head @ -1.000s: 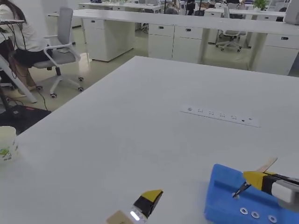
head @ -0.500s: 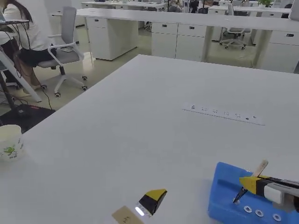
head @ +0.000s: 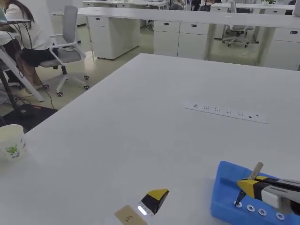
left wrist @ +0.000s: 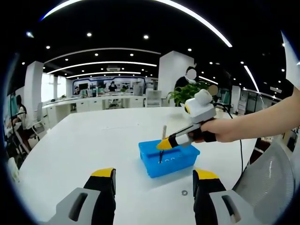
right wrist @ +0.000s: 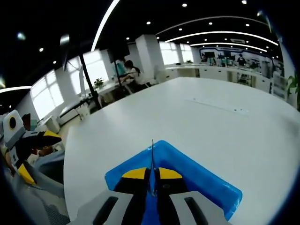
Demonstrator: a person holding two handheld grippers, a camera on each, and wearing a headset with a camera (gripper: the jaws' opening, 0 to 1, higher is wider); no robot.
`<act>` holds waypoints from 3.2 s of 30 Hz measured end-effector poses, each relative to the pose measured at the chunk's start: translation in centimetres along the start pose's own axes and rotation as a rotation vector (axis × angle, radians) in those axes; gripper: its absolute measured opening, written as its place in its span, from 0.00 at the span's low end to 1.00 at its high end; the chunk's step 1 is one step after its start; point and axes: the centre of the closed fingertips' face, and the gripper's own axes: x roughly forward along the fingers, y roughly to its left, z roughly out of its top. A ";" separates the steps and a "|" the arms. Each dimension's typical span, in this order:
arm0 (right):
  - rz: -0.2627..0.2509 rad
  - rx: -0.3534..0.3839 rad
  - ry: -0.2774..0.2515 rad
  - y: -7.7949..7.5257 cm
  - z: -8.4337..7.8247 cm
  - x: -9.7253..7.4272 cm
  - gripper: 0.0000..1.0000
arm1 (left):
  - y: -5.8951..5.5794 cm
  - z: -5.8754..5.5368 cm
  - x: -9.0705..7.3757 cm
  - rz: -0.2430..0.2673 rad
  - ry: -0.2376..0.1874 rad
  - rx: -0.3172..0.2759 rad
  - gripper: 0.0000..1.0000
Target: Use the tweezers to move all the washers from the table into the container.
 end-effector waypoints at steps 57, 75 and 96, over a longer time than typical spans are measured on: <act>0.164 0.086 0.013 8.9 -5.3 -4.8 0.04 | -0.4 -0.1 0.1 -0.021 0.003 0.005 0.66; 0.190 -0.254 0.077 11.2 -7.8 -4.5 0.04 | -0.3 -0.1 0.1 -0.014 0.008 0.009 0.66; 0.142 -0.075 0.006 9.8 -4.9 -5.0 0.03 | -0.2 -0.1 -0.1 -0.007 0.001 0.012 0.65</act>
